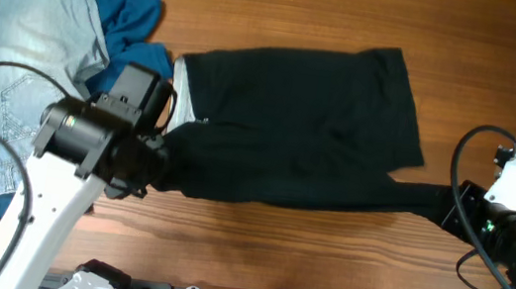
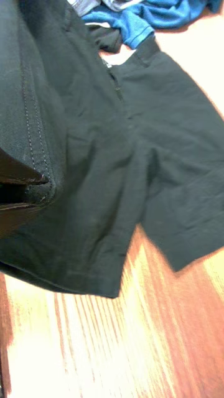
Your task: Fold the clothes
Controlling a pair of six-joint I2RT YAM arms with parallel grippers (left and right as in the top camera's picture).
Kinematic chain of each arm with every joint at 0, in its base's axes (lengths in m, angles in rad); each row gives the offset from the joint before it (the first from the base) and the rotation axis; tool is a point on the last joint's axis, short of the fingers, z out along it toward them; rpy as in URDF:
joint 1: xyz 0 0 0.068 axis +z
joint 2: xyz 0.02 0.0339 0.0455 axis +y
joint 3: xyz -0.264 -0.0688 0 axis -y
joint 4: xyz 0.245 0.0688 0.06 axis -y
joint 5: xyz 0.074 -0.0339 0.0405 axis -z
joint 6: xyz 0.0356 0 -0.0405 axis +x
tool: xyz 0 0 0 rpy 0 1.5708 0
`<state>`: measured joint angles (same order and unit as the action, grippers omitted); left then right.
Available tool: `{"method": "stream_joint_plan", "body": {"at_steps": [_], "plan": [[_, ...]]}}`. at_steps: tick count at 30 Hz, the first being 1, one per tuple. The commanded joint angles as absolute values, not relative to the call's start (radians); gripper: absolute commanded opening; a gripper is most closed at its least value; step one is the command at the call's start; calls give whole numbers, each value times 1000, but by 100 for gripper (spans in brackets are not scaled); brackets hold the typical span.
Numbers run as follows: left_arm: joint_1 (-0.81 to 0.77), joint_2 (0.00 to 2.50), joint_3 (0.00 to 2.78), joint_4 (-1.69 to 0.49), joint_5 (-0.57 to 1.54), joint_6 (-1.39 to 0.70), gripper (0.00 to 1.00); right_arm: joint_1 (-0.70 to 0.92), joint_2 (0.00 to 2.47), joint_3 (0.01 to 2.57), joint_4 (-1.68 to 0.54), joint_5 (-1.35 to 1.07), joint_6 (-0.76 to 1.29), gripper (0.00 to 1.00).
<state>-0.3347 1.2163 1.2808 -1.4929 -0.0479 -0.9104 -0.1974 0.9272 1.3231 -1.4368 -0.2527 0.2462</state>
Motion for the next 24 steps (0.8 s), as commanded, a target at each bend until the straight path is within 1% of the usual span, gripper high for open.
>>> {"method": "stream_joint_plan", "body": {"at_steps": [1,4,7,12,18,20,24], "plan": [[-359,1155,1276,-1503,-203,-1005,4,-208,971,1346,-1424,-164,208,4],[-356,1172,1275,-1464,-264,-1008,4,-208,1081,1346,-1385,-165,184,4],[-356,1235,1275,-1392,-275,-1007,4,-208,1198,1346,-1325,-174,172,4],[-354,1423,1275,-1264,-310,-1008,4,-202,1409,1346,-1156,-231,130,4],[-276,1684,1275,-973,-327,-1007,4,-146,1619,1346,-842,-256,131,4],[-240,1761,1275,-823,-327,-1007,4,-121,1673,1346,-737,-256,134,5],[-222,1835,1275,-613,-331,-995,4,-92,1771,1346,-604,-243,162,4]]}}
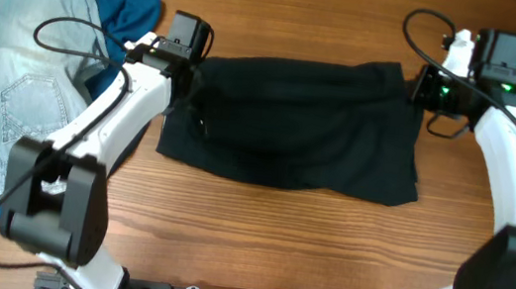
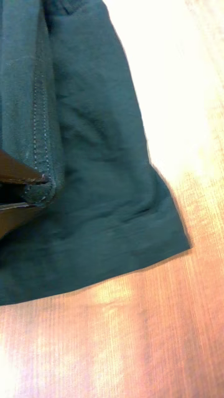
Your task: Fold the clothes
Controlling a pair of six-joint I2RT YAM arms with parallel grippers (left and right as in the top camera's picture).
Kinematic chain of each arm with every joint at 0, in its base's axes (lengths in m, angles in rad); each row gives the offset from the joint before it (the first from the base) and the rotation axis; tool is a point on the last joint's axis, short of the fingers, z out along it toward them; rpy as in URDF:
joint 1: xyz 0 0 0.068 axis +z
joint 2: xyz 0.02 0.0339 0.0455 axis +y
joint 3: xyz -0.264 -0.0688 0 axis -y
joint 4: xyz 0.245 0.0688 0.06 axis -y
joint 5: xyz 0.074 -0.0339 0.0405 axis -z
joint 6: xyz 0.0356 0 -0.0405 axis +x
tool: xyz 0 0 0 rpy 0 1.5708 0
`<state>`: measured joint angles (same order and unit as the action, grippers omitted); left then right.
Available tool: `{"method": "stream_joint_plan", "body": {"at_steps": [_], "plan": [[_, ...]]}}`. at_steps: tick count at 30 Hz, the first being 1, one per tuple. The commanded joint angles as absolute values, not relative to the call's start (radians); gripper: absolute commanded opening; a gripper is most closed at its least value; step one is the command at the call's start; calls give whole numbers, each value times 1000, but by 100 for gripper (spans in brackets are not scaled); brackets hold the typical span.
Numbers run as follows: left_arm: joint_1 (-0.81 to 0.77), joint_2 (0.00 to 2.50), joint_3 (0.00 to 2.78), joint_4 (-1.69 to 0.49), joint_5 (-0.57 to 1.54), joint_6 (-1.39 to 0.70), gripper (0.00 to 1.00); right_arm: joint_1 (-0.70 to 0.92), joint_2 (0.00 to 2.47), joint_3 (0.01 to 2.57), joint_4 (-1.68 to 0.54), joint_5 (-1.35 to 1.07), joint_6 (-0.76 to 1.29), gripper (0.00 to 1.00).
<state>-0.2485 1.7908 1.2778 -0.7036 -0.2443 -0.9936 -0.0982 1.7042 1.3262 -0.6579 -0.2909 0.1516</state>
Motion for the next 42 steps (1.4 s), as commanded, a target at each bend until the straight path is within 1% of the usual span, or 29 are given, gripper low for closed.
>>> {"method": "stream_joint_plan", "body": {"at_steps": [1,3,5,6,7,8,9,10,11,13,15,18,20,24,28,30,36,37,38,41,42], "plan": [[-222,1846,1275,-569,-335,-995,4,-89,1799,1346,-578,-240,165,4],[-222,1859,1275,-464,-339,-995,4,-88,1879,1346,-512,-240,168,4],[-222,1860,1275,-424,-351,-995,5,-88,1917,1346,-474,-240,168,4],[-222,1861,1275,-406,-358,-995,8,-88,1931,1346,-453,-240,168,4],[-222,1861,1275,-376,-361,-995,18,-88,1950,1346,-425,-241,168,4],[-222,1861,1275,-358,-362,-995,27,-88,1959,1346,-402,-240,168,9],[-222,1861,1275,-326,-361,-995,45,-88,1970,1346,-371,-240,167,34],[-222,1861,1275,-301,-362,-993,80,-88,1974,1346,-344,-241,168,77],[-222,1861,1275,-262,-361,-960,100,-88,1976,1346,-301,-240,166,100],[-222,1861,1275,-192,-361,-880,100,-88,1970,1349,-257,-241,164,100],[-222,1858,1277,-160,-358,-788,100,-88,1940,1361,-273,-270,159,100],[-222,1843,1277,-207,-297,-621,100,-88,1873,1363,-334,-297,156,100],[-222,1840,1277,-276,-249,-514,100,-85,1810,1363,-406,-358,128,100],[-215,1845,1277,-423,-227,-448,100,-37,1771,1363,-519,-372,89,100],[-204,1848,1277,-479,-217,-342,100,47,1803,1336,-587,-309,112,99],[-197,1848,1277,-507,-217,-339,100,75,1834,1326,-620,-288,162,99],[-171,1837,1277,-591,-200,-320,100,107,1952,1326,-700,-293,187,95],[-171,1833,1277,-593,-179,-314,100,107,1962,1326,-700,-284,194,96],[-172,1828,1277,-592,-119,-278,100,102,1976,1326,-704,-265,223,98],[-172,1819,1280,-580,57,-180,100,67,2019,1326,-724,-262,224,99],[-172,1819,1280,-577,68,-167,100,56,2029,1326,-728,-262,219,99]]}}
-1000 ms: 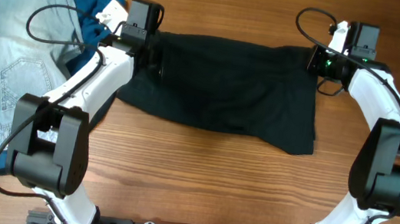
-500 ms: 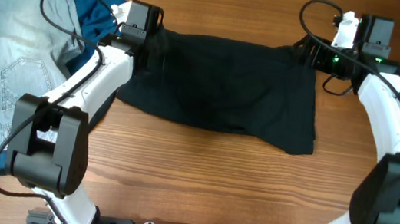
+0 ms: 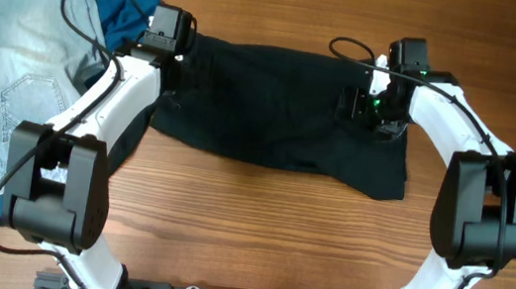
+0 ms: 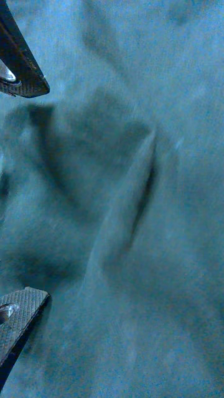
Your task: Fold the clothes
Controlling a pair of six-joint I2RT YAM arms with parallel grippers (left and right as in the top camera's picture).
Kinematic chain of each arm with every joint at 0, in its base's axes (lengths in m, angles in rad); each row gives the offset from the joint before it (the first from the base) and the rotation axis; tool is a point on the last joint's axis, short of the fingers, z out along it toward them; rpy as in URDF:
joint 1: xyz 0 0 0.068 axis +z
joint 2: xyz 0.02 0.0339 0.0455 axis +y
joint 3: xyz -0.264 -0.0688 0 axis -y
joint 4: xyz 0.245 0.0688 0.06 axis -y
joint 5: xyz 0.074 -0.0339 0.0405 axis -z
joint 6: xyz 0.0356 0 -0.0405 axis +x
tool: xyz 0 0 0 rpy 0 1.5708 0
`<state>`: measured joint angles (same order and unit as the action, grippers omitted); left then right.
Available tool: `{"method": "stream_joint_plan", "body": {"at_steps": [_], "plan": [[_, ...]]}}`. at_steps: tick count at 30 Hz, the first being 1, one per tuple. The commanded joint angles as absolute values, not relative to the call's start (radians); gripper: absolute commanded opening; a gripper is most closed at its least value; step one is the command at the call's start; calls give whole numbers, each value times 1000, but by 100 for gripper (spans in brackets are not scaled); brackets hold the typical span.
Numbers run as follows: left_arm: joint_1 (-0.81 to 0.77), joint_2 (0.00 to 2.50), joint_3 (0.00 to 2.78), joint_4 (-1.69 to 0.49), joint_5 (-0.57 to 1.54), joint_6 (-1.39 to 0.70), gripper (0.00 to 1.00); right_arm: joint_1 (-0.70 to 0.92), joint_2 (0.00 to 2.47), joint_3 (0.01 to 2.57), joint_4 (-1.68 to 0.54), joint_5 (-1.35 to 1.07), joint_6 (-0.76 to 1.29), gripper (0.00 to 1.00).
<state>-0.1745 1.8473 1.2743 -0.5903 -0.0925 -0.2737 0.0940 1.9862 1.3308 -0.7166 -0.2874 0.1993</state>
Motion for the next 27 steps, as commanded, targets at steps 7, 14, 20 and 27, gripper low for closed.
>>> {"method": "stream_joint_plan", "body": {"at_steps": [7,14,20,27], "plan": [[-172,1820,1280,-513,79,-118,100,-57,2071,1326,-764,-258,162,100],[-172,1891,1280,-439,103,-115,100,-81,2071,1327,-764,-231,104,100],[-172,1994,1280,-424,124,-115,100,-80,2059,1332,-791,-297,50,100],[-173,2062,1280,-427,186,-116,100,-80,2042,1339,-787,-342,53,100]]}}
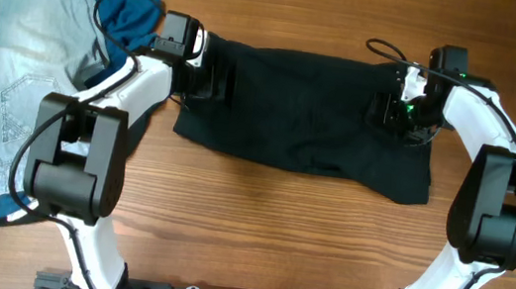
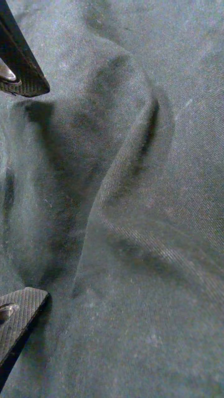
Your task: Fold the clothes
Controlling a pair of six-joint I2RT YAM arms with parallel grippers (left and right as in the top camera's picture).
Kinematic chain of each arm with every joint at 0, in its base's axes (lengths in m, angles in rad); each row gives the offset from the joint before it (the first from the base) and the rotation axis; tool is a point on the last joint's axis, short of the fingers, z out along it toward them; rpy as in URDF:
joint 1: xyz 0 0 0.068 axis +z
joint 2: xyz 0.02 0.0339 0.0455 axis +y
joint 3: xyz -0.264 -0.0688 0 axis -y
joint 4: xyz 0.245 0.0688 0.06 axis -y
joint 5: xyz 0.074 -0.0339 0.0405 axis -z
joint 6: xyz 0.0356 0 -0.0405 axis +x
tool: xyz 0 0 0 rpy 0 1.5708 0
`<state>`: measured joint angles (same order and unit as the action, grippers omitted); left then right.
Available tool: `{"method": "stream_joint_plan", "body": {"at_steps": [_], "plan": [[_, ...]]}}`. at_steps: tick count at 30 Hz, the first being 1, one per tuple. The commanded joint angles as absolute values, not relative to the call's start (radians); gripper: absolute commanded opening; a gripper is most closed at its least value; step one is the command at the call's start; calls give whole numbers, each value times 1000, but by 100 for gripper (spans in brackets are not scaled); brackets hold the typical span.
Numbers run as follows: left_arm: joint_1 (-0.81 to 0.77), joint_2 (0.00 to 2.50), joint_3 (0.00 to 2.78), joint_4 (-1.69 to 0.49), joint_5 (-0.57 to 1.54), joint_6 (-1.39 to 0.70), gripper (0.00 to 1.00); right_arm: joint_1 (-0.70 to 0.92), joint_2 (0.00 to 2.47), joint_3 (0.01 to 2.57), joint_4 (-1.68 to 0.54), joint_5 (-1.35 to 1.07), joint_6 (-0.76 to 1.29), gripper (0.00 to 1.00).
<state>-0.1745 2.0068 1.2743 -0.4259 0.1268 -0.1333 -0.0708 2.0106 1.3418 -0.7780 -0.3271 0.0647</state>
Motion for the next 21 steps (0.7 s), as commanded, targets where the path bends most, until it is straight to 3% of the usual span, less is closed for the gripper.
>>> {"method": "stream_joint_plan", "body": {"at_steps": [1,3,4,5,7,8,13,19,21], "plan": [[-173,2076,1280,-427,208,-116,100,-80,2042,1339,-788,-342,52,100],[-173,2098,1280,-426,257,-116,96,-80,2042,1339,-789,-342,53,100],[-173,2107,1280,-426,281,-116,84,-80,2042,1339,-789,-342,53,100],[-173,2115,1280,-427,307,-116,46,-80,2042,1339,-786,-342,64,100],[-173,2115,1280,-434,314,-116,13,-80,2042,1347,-791,-346,86,100],[-173,2115,1280,-434,314,-115,4,-80,2042,1355,-799,-360,86,100],[-139,2076,1285,-467,314,-170,4,-80,2006,1407,-835,-445,84,99],[-46,1826,1285,-642,314,-176,4,-80,1871,1455,-918,-522,80,99],[-38,1763,1285,-685,313,-176,4,-75,1854,1455,-929,-558,61,88]]}}
